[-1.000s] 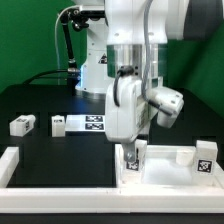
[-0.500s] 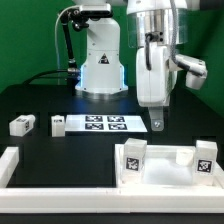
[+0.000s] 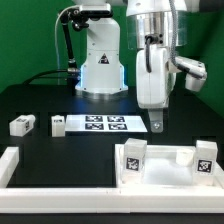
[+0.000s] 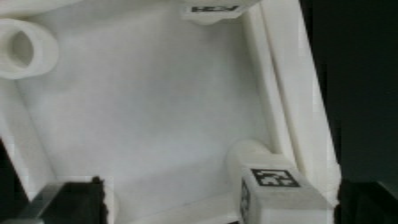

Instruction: Assemble square table

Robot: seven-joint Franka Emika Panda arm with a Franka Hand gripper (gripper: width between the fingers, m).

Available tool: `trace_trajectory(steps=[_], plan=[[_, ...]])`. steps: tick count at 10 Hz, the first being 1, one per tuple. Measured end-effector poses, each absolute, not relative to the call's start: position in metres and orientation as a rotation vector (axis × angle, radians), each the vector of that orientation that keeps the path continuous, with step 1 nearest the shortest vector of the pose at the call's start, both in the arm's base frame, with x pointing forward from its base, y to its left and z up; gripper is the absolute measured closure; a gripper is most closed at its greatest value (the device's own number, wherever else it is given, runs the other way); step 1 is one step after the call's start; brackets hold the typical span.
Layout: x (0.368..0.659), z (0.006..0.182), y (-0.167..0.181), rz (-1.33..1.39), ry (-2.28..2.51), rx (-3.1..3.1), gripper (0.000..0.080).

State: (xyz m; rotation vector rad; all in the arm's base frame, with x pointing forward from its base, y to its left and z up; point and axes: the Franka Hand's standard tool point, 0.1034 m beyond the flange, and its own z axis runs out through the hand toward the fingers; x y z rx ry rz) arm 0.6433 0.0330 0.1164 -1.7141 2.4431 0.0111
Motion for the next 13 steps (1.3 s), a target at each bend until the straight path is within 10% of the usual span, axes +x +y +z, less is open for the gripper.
trace_trajectory(steps=[13], plan=[[0.559, 0.063, 0.081, 0.052, 2.344, -2.020, 0.0151]])
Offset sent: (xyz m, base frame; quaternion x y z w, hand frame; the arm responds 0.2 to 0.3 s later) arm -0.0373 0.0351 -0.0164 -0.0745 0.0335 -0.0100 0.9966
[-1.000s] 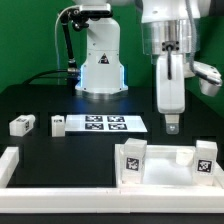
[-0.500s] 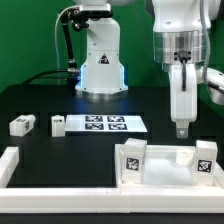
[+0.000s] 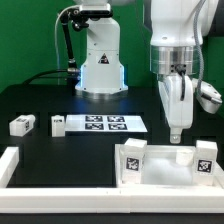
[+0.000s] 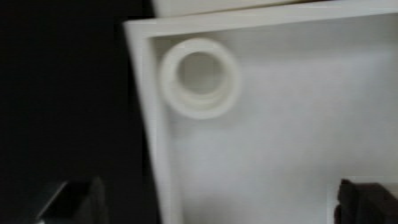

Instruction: Assemble square table

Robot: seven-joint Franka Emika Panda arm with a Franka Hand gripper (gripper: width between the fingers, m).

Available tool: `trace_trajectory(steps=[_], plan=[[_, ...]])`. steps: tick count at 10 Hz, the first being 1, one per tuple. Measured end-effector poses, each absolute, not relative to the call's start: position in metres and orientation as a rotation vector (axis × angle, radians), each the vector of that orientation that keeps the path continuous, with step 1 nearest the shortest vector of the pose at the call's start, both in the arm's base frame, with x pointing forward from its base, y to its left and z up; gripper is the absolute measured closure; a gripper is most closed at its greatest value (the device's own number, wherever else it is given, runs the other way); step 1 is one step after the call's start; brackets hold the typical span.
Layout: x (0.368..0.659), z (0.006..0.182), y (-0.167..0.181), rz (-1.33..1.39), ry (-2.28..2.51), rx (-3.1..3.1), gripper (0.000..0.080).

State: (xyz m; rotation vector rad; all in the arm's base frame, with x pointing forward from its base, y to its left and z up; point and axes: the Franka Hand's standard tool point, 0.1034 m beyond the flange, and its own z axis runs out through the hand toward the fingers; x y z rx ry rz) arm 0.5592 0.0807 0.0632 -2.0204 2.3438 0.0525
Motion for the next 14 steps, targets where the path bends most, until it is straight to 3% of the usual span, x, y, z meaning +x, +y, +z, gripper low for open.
trace_trajectory(steps=[5, 14], plan=[[0.556, 0.039, 0.074, 0.001, 2.297, -2.094, 0.0151], [0.543, 0.017, 0.050, -0.032, 2.215, -2.188, 0.0151]])
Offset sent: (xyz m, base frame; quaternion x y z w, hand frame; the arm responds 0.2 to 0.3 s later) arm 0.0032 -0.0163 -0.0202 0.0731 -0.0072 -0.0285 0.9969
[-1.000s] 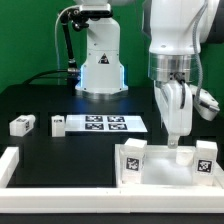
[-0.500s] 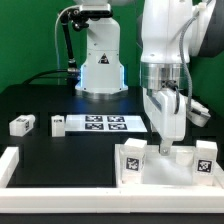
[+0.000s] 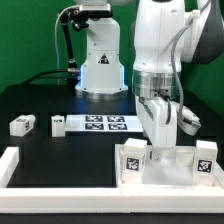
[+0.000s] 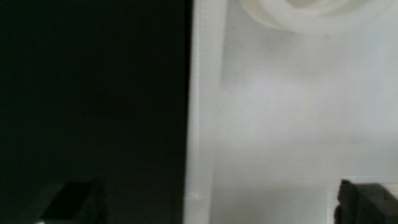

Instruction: Assemble square table

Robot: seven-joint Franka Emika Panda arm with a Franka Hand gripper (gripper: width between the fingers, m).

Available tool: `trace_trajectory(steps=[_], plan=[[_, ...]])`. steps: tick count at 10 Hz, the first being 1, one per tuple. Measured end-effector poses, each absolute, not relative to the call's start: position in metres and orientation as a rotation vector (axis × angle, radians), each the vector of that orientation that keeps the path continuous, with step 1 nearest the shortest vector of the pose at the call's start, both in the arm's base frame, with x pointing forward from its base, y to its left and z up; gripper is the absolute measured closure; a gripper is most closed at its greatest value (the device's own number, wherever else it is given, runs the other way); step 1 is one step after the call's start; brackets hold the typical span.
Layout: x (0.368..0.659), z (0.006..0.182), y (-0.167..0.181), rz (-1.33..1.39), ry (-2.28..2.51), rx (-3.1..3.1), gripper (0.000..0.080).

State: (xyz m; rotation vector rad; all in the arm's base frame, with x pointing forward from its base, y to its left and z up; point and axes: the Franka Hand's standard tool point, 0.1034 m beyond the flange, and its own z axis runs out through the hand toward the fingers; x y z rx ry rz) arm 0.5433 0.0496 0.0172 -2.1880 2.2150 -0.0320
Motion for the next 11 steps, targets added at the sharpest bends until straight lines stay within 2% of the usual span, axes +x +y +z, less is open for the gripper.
trace_trajectory(steps=[1, 2, 3, 5, 6, 7, 11], plan=[[0.5432, 0.0171, 0.0498, -0.032, 2.215, -2.189, 0.0151], [0.5431, 0.0170, 0.0500, -0.032, 2.214, -2.189, 0.0276], [0.5431, 0.0170, 0.0501, -0.032, 2.214, -2.190, 0.0276], [0.5430, 0.0169, 0.0505, -0.031, 2.213, -2.191, 0.0549], [0.5403, 0.0156, 0.0508, -0.021, 2.217, -2.195, 0.0549], [0.5387, 0.0149, 0.0509, -0.013, 2.222, -2.194, 0.0729], [0.5384, 0.0148, 0.0504, -0.013, 2.224, -2.193, 0.0741]])
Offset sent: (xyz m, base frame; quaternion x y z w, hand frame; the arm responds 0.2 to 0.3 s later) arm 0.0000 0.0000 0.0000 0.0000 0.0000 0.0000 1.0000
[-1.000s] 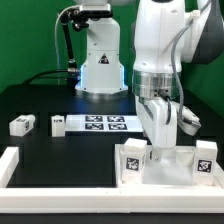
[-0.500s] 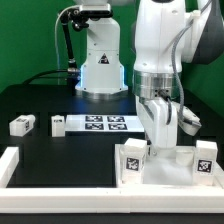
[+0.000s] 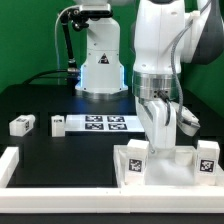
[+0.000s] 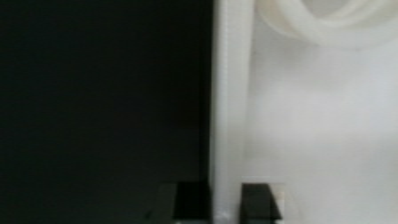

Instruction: Assemble square table

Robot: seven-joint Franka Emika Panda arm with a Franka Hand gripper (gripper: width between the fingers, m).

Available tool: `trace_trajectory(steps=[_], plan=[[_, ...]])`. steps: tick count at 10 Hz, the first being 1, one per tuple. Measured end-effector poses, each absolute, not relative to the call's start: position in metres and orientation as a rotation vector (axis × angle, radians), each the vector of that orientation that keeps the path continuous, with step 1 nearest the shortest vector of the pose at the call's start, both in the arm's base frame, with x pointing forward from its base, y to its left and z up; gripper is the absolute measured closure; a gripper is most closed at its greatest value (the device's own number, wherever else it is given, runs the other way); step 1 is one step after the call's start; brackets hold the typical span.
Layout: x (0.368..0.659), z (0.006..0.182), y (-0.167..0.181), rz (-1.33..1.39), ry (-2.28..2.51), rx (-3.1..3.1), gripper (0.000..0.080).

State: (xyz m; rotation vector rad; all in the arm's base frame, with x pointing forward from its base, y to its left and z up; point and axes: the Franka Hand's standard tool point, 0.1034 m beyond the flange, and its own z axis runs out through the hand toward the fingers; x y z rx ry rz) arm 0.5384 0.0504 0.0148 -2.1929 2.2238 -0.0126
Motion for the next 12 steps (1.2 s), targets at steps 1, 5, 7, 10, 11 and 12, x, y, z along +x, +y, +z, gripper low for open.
trace_trajectory(steps=[1, 5, 7, 10, 11, 12], plan=[[0.538, 0.015, 0.050, -0.013, 2.224, -2.193, 0.0741], [0.538, 0.015, 0.050, -0.013, 2.224, -2.192, 0.0741], [0.525, 0.015, 0.028, -0.071, 2.101, -2.291, 0.0741], [0.511, 0.016, -0.026, -0.102, 1.754, -2.575, 0.0741], [0.511, 0.015, -0.040, -0.101, 1.682, -2.624, 0.0741], [0.512, 0.015, -0.034, -0.101, 1.641, -2.647, 0.0741]])
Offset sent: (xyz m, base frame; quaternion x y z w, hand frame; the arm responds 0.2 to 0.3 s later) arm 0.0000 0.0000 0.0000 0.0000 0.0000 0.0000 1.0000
